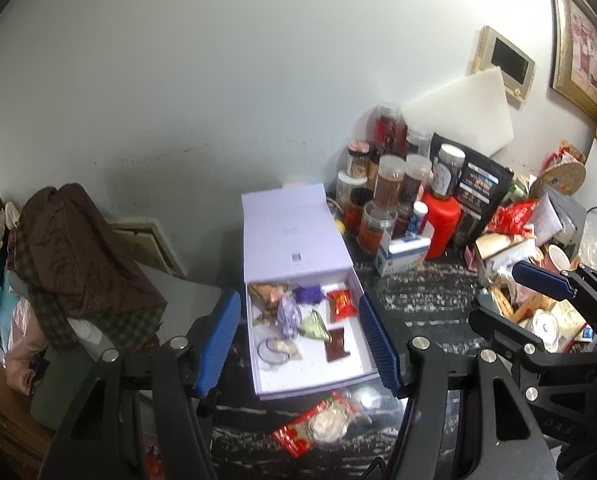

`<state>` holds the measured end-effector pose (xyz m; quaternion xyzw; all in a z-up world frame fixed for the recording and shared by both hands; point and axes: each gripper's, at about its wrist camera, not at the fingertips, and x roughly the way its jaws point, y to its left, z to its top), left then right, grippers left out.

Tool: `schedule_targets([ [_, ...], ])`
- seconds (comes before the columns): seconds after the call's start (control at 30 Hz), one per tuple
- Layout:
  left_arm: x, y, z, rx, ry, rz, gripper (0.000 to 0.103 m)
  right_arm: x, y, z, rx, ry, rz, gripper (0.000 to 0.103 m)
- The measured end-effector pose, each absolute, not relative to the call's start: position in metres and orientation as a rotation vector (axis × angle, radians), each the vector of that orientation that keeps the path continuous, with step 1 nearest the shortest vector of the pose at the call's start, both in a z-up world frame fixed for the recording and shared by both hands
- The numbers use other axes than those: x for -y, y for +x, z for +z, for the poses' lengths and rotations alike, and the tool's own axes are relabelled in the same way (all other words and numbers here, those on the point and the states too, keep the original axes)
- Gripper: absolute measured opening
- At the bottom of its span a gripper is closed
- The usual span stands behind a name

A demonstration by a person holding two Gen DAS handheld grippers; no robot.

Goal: Organize soft objects
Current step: 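Withdraw both tools from the box toward the clear bag of white cord, then grasp the clear bag of white cord with the left tool while the right tool approaches the red packet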

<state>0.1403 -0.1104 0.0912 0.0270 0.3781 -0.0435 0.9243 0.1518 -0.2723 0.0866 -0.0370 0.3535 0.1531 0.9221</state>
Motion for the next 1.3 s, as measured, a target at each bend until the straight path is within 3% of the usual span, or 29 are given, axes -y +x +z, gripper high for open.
schedule_targets([
  [0.7,0.106,0.101,0.002,-0.966,0.031,-0.174,0.061,0.263,0.106,0.006,-0.877,-0.023,0.351,0.066],
  [1.3,0.116,0.118,-0.096,-1.185,0.062,-0.295,0.061,0.264,0.109,-0.081,-1.066,0.027,0.344,0.066],
])
